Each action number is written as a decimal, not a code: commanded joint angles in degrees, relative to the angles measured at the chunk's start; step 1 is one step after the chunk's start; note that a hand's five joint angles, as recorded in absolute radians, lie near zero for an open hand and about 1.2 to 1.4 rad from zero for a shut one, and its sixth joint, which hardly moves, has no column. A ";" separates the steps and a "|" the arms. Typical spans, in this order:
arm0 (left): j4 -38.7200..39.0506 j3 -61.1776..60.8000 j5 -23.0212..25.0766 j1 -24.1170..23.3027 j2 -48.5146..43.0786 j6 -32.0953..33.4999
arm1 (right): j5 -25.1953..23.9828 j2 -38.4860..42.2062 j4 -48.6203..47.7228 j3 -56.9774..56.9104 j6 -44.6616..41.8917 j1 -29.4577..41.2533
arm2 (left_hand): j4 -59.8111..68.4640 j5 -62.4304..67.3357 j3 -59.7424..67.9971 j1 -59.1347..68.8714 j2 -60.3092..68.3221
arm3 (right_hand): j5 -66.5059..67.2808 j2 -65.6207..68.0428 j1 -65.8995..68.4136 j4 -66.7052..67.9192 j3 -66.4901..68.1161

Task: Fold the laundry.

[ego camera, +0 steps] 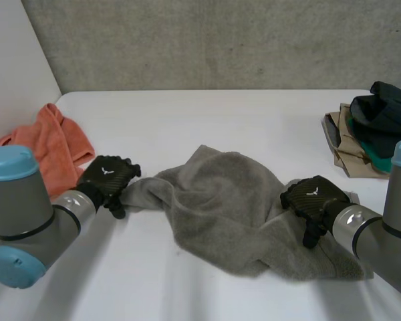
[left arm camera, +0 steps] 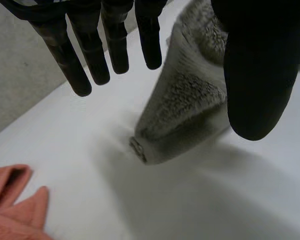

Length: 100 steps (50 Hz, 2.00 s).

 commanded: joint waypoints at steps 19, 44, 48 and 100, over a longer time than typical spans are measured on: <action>2.85 7.38 -1.81 -0.94 -7.09 0.08 | 2.18 -1.94 -2.58 1.38 -0.33 -0.94 | 57.26 56.96 57.28 57.48 57.18 | 49.26 49.52 49.34 49.32 49.14; -7.50 3.42 -10.08 -1.82 30.53 3.15 | 2.09 -29.04 25.73 -13.92 -17.21 -9.46 | 57.26 56.96 57.28 57.48 57.18 | 49.26 49.52 49.34 49.32 49.14; -12.52 4.56 -10.08 -1.91 25.70 6.66 | 2.26 -23.87 25.64 -12.95 -17.74 -9.46 | 57.26 56.96 57.28 57.48 57.18 | 49.26 49.52 49.34 49.32 49.14; 22.19 19.34 -17.47 -1.56 -11.22 13.70 | 10.09 16.40 -28.86 -24.73 -13.43 1.61 | 57.26 56.96 57.28 57.48 57.18 | 49.26 49.52 49.34 49.32 49.14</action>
